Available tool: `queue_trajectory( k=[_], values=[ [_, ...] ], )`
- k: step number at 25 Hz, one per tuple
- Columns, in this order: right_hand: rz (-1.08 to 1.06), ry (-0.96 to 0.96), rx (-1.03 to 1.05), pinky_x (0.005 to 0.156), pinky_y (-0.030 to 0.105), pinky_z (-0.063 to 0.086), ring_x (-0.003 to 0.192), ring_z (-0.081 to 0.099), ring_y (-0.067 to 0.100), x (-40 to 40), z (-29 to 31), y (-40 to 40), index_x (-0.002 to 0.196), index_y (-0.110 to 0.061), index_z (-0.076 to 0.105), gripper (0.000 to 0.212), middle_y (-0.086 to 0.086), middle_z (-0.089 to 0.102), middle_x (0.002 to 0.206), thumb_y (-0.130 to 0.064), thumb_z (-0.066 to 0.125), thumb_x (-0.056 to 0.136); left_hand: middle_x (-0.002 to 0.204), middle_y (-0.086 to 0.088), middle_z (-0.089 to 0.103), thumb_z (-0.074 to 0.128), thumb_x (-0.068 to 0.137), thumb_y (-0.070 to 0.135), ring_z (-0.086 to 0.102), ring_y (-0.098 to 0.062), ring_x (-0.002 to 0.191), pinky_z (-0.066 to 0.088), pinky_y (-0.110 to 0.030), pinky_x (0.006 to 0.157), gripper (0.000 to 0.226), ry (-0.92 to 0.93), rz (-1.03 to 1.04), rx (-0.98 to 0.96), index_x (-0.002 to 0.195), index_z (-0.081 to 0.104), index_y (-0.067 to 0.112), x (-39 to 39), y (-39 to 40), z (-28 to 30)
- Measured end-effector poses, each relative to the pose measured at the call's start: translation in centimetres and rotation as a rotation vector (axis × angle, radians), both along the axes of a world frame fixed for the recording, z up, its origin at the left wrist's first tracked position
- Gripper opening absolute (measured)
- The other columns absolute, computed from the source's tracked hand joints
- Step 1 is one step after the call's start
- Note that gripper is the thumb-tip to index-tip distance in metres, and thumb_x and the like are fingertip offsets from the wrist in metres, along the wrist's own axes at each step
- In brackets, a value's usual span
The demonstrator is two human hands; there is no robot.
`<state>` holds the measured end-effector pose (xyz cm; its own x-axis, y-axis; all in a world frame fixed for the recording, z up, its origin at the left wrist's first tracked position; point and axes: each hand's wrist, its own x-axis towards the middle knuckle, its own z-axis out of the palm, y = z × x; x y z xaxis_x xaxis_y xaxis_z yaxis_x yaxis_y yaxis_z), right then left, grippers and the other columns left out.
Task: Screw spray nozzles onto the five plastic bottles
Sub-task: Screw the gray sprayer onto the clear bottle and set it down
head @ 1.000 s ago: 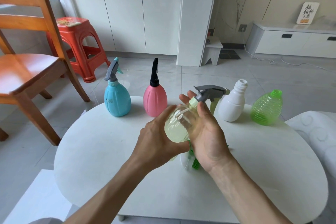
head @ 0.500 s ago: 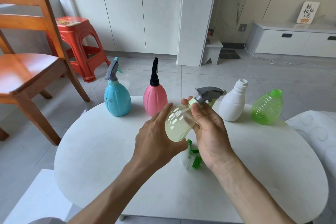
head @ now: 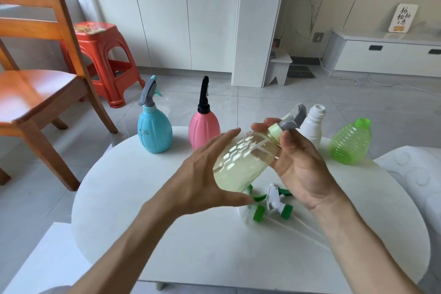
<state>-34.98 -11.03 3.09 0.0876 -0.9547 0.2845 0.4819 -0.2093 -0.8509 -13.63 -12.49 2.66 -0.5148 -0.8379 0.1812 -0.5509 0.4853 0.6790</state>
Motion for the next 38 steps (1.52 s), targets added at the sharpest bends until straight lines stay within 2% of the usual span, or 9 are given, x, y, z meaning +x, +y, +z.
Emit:
queue_trajectory(
  k=[3, 5, 8, 15, 21, 26, 30, 33, 38],
  values=[
    [0.105, -0.033, -0.003, 0.111, 0.049, 0.040, 0.129, 0.057, 0.028, -0.4, -0.1, -0.1, 0.117, -0.025, 0.071, 0.023, 0.002, 0.068, 0.131, -0.029, 0.062, 0.096, 0.126, 0.022, 0.058, 0.086, 0.055, 0.054, 0.056, -0.002, 0.111, 0.053, -0.030, 0.089, 0.105, 0.086, -0.004, 0.070, 0.145, 0.032, 0.050, 0.1, 0.0, -0.4],
    [0.106, -0.040, -0.005, 0.109, 0.044, 0.042, 0.132, 0.055, 0.027, -0.1, -0.1, -0.2, 0.116, -0.029, 0.071, 0.023, -0.001, 0.066, 0.135, -0.029, 0.062, 0.095, 0.114, 0.029, 0.059, 0.082, 0.055, 0.052, 0.057, 0.004, 0.098, 0.051, -0.019, 0.081, 0.099, 0.090, 0.062, -0.002, 0.143, 0.036, 0.047, -0.5, 0.4, -0.8],
    [0.027, -0.003, -0.041, 0.105, 0.039, 0.045, 0.124, 0.060, 0.016, 0.3, 0.3, -0.1, 0.103, -0.033, 0.074, 0.015, -0.012, 0.072, 0.119, -0.033, 0.066, 0.090, 0.118, 0.033, 0.054, 0.081, 0.055, 0.051, 0.055, 0.006, 0.096, 0.044, -0.005, 0.078, 0.101, 0.112, 0.127, -0.079, 0.145, 0.035, 0.044, -0.8, 0.7, -1.2],
    [-0.191, -0.023, -0.019, 0.090, 0.033, 0.050, 0.111, 0.067, 0.017, 1.5, 0.2, 0.2, 0.085, -0.029, 0.073, 0.011, -0.013, 0.071, 0.103, -0.024, 0.064, 0.088, 0.154, 0.002, 0.040, 0.085, 0.062, 0.040, 0.047, -0.024, 0.131, 0.045, -0.037, 0.101, 0.107, -0.015, 0.265, -0.280, 0.152, 0.031, 0.026, -2.2, 1.6, -1.7],
    [-0.153, -0.041, -0.046, 0.098, 0.035, 0.048, 0.128, 0.058, 0.022, 1.2, 0.1, 0.1, 0.107, -0.016, 0.066, 0.018, -0.003, 0.070, 0.122, -0.023, 0.059, 0.093, 0.156, -0.013, 0.034, 0.086, 0.066, 0.035, 0.041, -0.037, 0.136, 0.045, -0.049, 0.102, 0.103, -0.110, 0.366, -0.470, 0.152, 0.032, 0.016, -3.2, 1.9, -1.5],
    [0.021, -0.048, -0.037, 0.106, 0.039, 0.044, 0.138, 0.048, 0.027, -0.5, 1.3, -0.2, 0.124, -0.019, 0.068, 0.044, 0.008, 0.065, 0.135, -0.036, 0.075, 0.085, 0.144, 0.015, 0.049, 0.087, 0.062, 0.042, 0.050, -0.006, 0.124, 0.044, -0.021, 0.098, 0.105, 0.169, 0.114, -0.182, 0.151, 0.032, 0.032, -2.3, 1.3, -1.3],
    [0.063, -0.003, -0.001, 0.104, 0.037, 0.044, 0.141, 0.044, 0.027, -0.4, 1.1, -0.1, 0.135, -0.020, 0.060, 0.049, 0.008, 0.057, 0.145, -0.036, 0.069, 0.090, 0.125, 0.023, 0.060, 0.087, 0.060, 0.041, 0.057, -0.003, 0.113, 0.053, -0.026, 0.086, 0.098, 0.213, 0.001, 0.035, 0.143, 0.035, 0.049, -1.5, 0.7, -0.9],
    [0.033, -0.001, -0.006, 0.098, 0.033, 0.048, 0.132, 0.054, 0.020, 0.1, 1.1, 0.2, 0.121, -0.023, 0.068, 0.032, 0.001, 0.069, 0.129, -0.035, 0.067, 0.091, 0.117, 0.031, 0.059, 0.088, 0.060, 0.038, 0.059, 0.002, 0.108, 0.049, -0.011, 0.076, 0.092, 0.221, -0.069, 0.067, 0.128, 0.033, 0.067, -1.3, 0.5, -0.7],
    [-0.143, 0.031, -0.041, 0.092, 0.032, 0.051, 0.105, 0.065, 0.017, 1.0, 0.8, 0.3, 0.101, -0.027, 0.071, 0.015, -0.006, 0.072, 0.097, -0.029, 0.059, 0.092, 0.110, 0.026, 0.063, 0.084, 0.056, 0.044, 0.062, -0.001, 0.099, 0.054, -0.019, 0.071, 0.089, 0.245, 0.026, 0.054, 0.133, 0.041, 0.054, -2.2, 1.3, -1.1]
  ],
)
